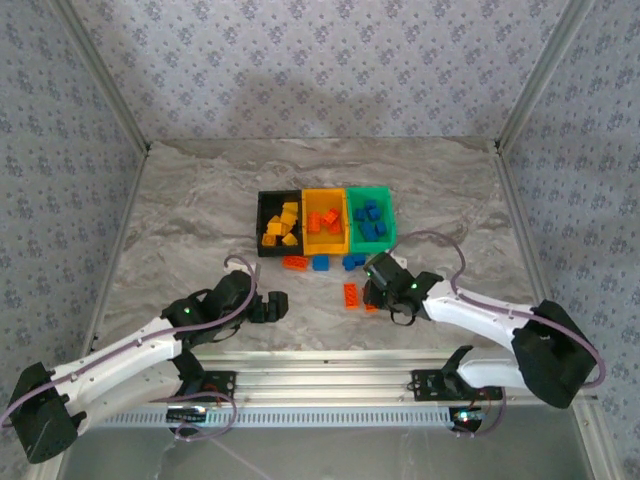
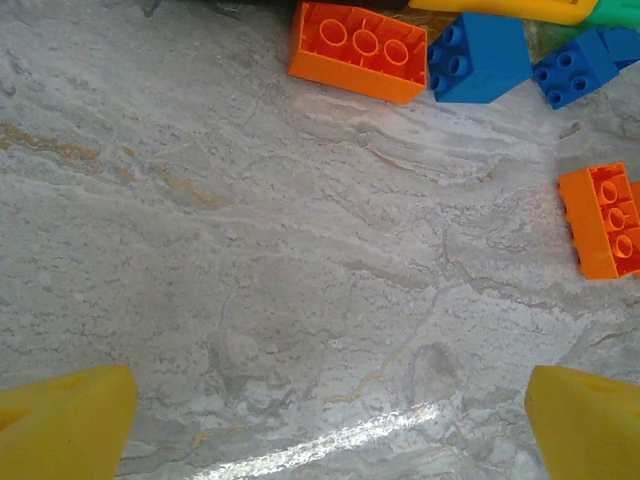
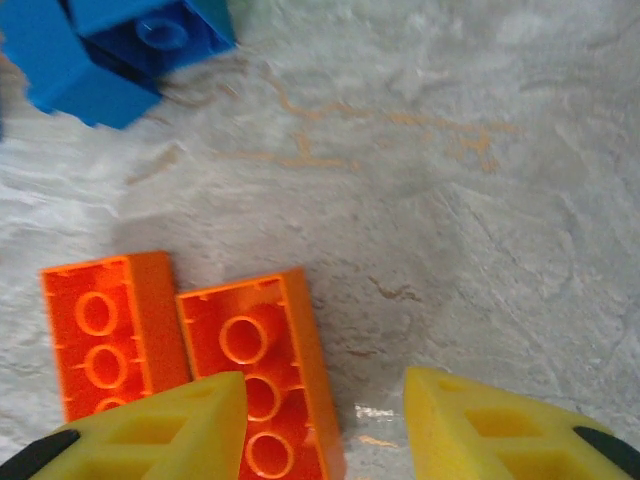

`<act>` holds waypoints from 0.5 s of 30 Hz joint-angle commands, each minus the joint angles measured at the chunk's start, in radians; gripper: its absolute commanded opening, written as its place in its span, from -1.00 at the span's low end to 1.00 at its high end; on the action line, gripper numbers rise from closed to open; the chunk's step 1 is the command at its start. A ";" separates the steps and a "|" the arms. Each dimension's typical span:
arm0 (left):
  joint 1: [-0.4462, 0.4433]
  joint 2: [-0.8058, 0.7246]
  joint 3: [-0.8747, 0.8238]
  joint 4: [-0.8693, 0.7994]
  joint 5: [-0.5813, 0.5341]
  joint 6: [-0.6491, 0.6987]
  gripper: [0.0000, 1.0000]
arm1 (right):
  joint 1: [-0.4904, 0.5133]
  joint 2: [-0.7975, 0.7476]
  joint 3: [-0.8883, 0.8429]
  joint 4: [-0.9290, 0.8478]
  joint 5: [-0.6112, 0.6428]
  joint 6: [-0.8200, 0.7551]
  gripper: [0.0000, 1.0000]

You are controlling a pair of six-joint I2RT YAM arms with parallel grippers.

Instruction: Sort the legos into containers by color

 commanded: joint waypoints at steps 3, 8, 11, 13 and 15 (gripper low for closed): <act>0.006 0.001 0.020 0.013 0.006 -0.005 0.99 | -0.011 0.028 -0.021 0.023 -0.016 -0.011 -0.05; 0.005 0.002 0.016 0.016 0.006 -0.007 1.00 | -0.017 0.016 -0.008 -0.045 0.005 -0.003 -0.12; 0.006 0.007 0.016 0.020 0.006 -0.007 0.99 | -0.033 0.014 -0.010 -0.095 0.022 0.004 -0.18; 0.005 0.006 0.016 0.020 0.007 -0.007 1.00 | -0.051 0.013 -0.012 -0.127 0.039 0.014 -0.23; 0.006 0.006 0.016 0.020 0.009 -0.006 1.00 | -0.066 -0.003 -0.016 -0.156 0.059 0.024 -0.26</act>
